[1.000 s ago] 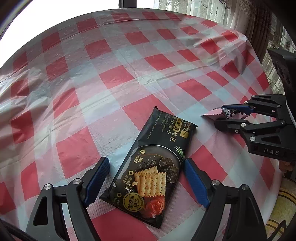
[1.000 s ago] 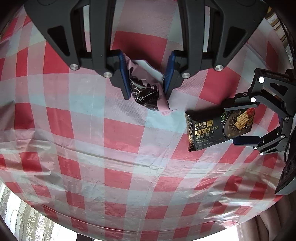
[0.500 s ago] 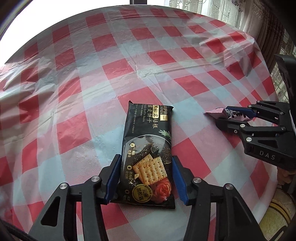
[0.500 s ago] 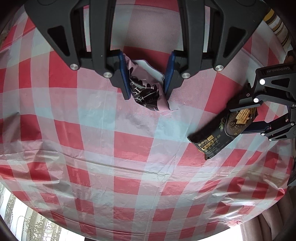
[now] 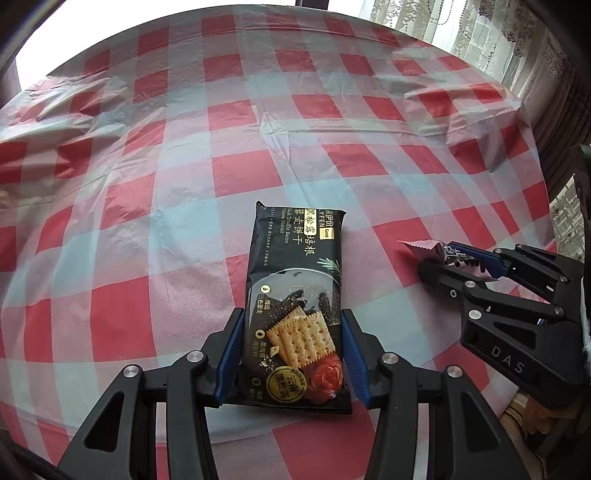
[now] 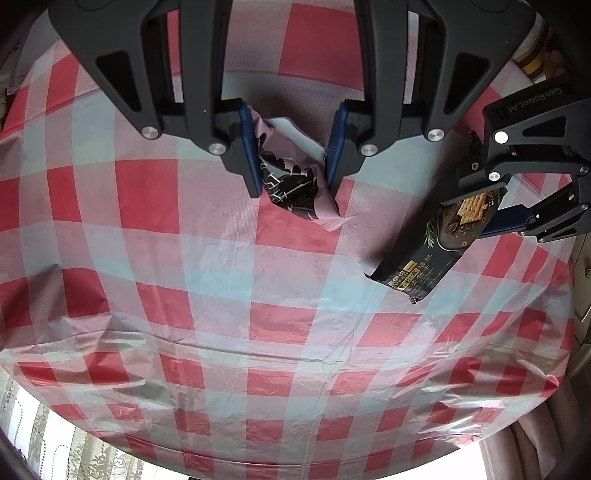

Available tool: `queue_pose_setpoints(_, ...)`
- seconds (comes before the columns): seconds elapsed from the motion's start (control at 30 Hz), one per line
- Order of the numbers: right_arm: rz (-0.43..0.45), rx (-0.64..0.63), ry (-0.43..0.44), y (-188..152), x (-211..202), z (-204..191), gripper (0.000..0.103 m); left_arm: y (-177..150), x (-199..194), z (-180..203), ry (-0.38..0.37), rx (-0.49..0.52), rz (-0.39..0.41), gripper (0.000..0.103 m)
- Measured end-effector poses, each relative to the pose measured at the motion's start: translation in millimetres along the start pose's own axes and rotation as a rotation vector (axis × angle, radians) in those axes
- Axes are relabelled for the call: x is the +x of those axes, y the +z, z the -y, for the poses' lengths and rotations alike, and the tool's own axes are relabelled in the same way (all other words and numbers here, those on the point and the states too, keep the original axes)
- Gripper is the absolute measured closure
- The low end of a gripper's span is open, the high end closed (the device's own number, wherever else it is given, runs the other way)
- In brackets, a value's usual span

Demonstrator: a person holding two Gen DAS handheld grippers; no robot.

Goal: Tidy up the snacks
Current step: 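Carry the cracker packet and pink wrapper to the white box and release them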

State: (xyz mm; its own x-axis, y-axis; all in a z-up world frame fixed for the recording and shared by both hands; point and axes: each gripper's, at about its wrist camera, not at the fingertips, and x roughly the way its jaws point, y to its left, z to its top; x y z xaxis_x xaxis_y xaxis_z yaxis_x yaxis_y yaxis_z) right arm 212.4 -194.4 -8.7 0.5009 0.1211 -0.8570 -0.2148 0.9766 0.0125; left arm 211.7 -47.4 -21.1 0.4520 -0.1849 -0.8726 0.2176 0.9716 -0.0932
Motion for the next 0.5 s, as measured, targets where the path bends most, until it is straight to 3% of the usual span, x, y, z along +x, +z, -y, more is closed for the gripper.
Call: queue_pose_setpoints(0.5,0.05,0.048,-0.009,-26.3,-45.6,24.7,0.067,-13.5,-41.5,40.1,0.002,0.002,0.07,0.053)
